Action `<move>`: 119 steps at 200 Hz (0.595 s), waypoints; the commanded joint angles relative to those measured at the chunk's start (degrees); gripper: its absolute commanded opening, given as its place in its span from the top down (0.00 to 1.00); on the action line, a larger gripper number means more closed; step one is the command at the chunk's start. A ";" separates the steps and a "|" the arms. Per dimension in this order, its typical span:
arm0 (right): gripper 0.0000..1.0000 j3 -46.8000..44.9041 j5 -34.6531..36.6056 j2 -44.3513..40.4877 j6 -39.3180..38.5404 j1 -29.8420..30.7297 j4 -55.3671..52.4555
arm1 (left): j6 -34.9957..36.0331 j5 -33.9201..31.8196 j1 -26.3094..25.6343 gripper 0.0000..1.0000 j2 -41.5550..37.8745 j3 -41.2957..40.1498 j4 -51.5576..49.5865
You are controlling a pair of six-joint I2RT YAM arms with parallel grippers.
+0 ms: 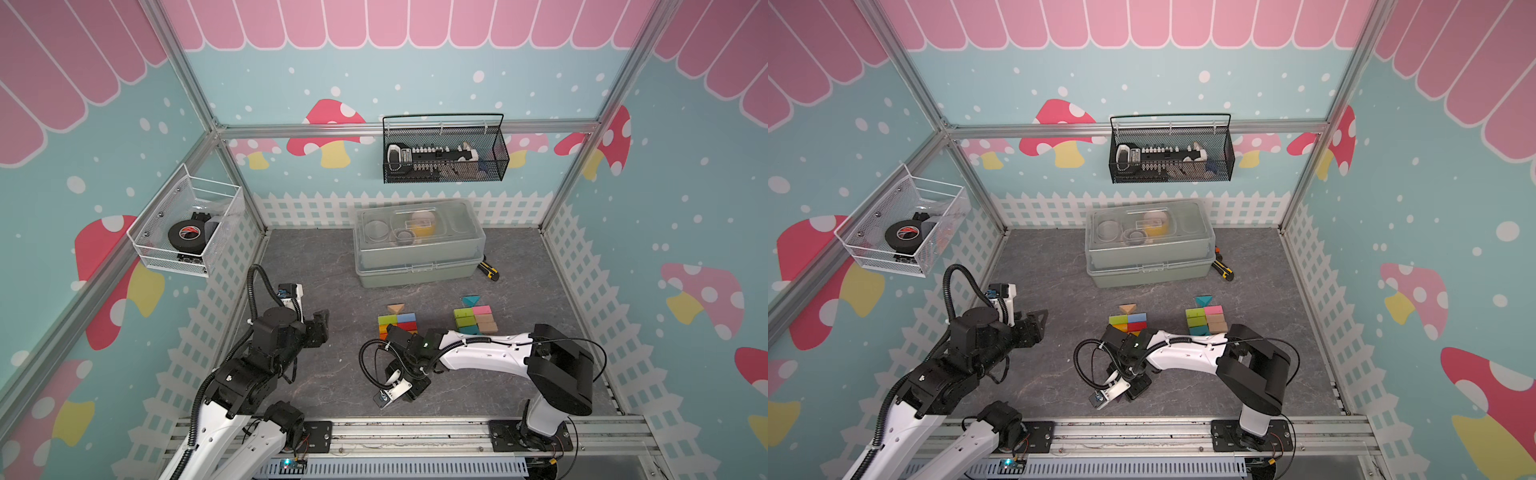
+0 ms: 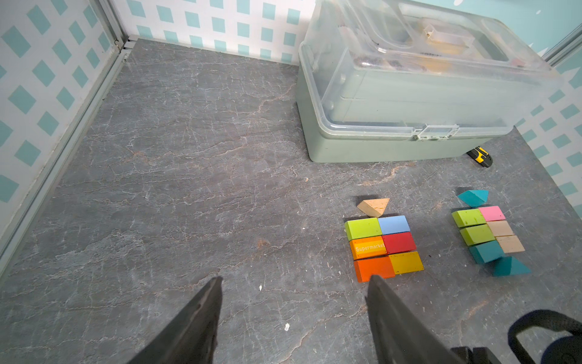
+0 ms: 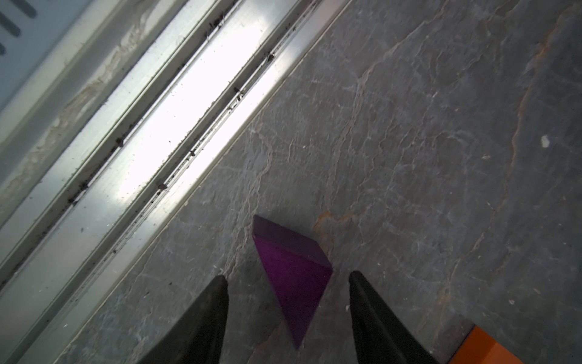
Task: Assemble a piece of candy with building blocks
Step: Assemble the building block at the center of the board.
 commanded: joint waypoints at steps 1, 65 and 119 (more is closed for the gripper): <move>0.40 1.31 -0.14 1.35 -1.42 0.61 -0.36 | -0.06 0.22 0.58 0.28 -0.14 -0.56 -0.25; 0.49 2.02 -0.12 2.72 -1.26 1.07 -0.49 | 0.08 0.33 0.52 0.28 -0.05 -0.65 -0.08; 0.57 2.24 0.48 3.29 -1.15 1.06 -0.58 | 0.16 0.44 0.55 0.28 -0.05 -0.70 -0.01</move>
